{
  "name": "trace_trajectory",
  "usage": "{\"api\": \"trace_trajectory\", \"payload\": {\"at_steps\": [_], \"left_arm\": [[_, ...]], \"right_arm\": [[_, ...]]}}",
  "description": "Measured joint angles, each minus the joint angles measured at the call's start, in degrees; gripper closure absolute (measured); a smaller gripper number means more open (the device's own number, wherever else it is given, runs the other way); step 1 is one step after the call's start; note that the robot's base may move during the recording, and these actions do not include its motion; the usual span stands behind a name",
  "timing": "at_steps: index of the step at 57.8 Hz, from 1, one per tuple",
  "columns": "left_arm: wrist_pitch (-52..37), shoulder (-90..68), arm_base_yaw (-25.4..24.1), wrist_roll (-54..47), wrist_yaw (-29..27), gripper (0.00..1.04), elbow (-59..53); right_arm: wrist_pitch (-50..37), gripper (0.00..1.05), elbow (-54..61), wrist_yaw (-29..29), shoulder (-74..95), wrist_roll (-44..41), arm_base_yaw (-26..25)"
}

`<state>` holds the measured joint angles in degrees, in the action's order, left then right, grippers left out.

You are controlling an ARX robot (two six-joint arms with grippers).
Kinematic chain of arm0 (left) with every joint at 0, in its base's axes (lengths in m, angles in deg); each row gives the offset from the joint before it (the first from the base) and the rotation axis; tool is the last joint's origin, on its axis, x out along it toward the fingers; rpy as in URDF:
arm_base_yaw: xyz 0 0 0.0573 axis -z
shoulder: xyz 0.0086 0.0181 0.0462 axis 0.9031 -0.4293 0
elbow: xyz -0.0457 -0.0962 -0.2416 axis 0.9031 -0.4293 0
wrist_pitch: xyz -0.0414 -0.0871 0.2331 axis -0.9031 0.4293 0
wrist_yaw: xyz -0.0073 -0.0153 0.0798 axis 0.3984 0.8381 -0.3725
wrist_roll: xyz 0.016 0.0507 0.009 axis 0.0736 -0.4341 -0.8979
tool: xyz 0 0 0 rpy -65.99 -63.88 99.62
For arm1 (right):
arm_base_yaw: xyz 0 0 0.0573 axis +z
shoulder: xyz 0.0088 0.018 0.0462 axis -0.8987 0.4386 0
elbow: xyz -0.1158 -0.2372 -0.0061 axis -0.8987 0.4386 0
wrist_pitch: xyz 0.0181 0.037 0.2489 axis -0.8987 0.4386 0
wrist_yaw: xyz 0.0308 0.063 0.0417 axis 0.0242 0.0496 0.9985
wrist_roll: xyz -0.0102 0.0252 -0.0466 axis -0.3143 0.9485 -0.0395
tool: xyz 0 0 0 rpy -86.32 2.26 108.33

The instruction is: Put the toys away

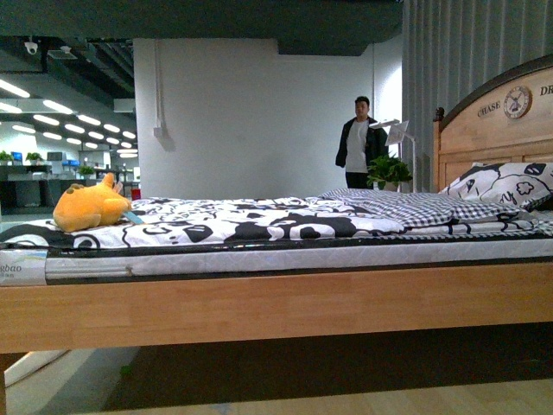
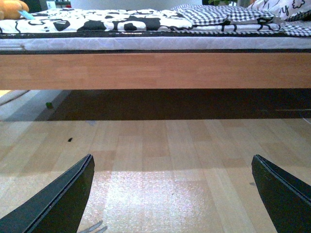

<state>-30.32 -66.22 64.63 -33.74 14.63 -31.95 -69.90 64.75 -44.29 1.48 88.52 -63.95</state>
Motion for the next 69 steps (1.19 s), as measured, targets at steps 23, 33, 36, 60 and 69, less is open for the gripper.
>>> {"api": "trace_trajectory", "payload": {"at_steps": [23, 33, 36, 60, 69], "left_arm": [[0.00, 0.00, 0.00, 0.00, -0.02, 0.06, 0.00], [0.00, 0.00, 0.00, 0.00, -0.02, 0.06, 0.00], [0.00, 0.00, 0.00, 0.00, 0.00, 0.06, 0.00], [0.00, 0.00, 0.00, 0.00, -0.02, 0.06, 0.00], [0.00, 0.00, 0.00, 0.00, 0.00, 0.06, 0.00]], "right_arm": [[0.00, 0.06, 0.00, 0.02, 0.00, 0.00, 0.00], [0.00, 0.06, 0.00, 0.02, 0.00, 0.00, 0.00], [0.00, 0.06, 0.00, 0.02, 0.00, 0.00, 0.00], [0.00, 0.06, 0.00, 0.02, 0.00, 0.00, 0.00], [0.00, 0.06, 0.00, 0.02, 0.00, 0.00, 0.00]]}}
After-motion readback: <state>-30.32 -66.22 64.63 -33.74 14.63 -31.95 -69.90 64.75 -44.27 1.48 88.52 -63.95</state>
